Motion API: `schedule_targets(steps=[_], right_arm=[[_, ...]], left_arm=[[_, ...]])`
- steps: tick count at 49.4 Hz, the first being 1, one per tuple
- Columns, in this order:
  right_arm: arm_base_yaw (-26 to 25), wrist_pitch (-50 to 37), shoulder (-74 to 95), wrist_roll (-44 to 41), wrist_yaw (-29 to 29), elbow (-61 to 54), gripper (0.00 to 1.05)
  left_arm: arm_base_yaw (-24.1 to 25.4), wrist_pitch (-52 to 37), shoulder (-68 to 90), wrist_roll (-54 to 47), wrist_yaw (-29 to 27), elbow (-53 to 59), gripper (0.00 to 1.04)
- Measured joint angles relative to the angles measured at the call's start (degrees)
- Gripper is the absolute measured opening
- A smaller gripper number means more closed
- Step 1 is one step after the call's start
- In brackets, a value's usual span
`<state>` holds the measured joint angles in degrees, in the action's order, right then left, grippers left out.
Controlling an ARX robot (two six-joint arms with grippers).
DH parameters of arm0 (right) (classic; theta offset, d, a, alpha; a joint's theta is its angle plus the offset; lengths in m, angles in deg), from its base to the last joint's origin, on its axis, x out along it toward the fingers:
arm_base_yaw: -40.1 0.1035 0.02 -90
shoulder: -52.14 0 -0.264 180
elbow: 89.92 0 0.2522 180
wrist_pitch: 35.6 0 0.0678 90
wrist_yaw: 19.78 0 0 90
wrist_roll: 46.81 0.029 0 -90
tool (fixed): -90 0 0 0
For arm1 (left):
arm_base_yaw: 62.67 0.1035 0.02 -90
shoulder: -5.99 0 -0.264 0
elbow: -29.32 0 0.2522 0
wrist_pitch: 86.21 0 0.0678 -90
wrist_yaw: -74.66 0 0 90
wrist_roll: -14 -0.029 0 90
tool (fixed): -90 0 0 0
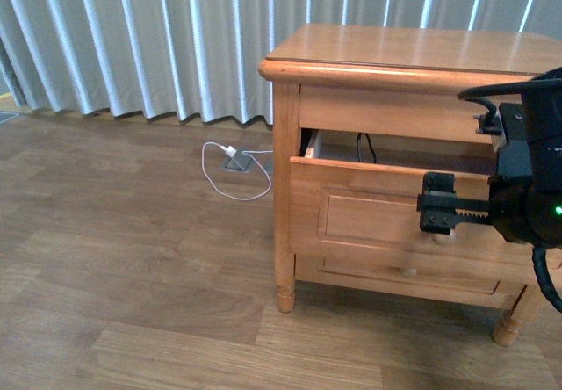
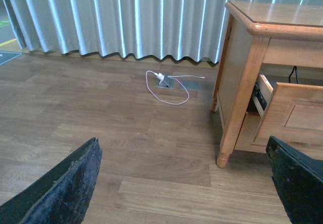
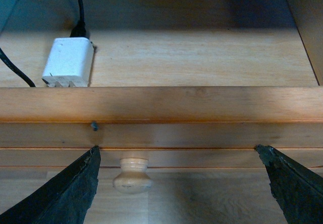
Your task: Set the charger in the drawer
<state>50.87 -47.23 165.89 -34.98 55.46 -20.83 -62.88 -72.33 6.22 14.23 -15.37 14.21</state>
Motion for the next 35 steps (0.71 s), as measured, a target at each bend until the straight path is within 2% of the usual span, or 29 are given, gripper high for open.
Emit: schedule_targets(steps=[20,35], right_arm=[[-1.38,-1.68,11.65,-0.46,-1.97,15.78,0.96],[-1.99,-3.82,15.45,0.02,-2.16,19.26,0.96]], left_arm=[[0.0,0.0,0.0,0.0,0.0,0.0,0.99],[0.0,0.0,0.0,0.0,0.0,0.0,0.99]])
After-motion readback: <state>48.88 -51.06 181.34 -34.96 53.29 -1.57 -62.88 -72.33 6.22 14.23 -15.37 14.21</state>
